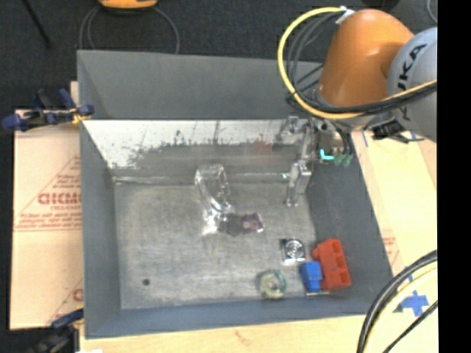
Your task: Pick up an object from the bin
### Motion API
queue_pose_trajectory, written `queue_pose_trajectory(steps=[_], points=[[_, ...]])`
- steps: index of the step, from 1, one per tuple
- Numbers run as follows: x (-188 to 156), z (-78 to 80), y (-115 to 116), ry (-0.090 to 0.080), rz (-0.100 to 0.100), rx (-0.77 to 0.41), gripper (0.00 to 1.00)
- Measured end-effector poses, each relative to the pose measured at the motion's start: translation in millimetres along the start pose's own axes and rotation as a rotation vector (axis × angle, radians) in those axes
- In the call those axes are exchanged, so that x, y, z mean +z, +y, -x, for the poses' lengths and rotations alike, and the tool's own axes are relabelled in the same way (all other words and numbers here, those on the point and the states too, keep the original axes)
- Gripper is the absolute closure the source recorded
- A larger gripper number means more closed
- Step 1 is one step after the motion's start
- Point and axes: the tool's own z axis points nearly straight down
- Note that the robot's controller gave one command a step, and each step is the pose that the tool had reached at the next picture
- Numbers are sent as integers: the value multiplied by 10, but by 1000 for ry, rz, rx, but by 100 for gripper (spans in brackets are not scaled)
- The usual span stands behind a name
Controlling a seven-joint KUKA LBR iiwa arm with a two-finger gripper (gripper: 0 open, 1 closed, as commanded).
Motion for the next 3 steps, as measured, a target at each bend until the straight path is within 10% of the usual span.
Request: queue_pose_trajectory(steps=[1, 2, 3], points=[[1359, -440, -61, 3, 0, -105, 0], [1338, -349, 530, -10, 2, -137, 0], [1339, -351, 500, -9, 0, -135, 100]])
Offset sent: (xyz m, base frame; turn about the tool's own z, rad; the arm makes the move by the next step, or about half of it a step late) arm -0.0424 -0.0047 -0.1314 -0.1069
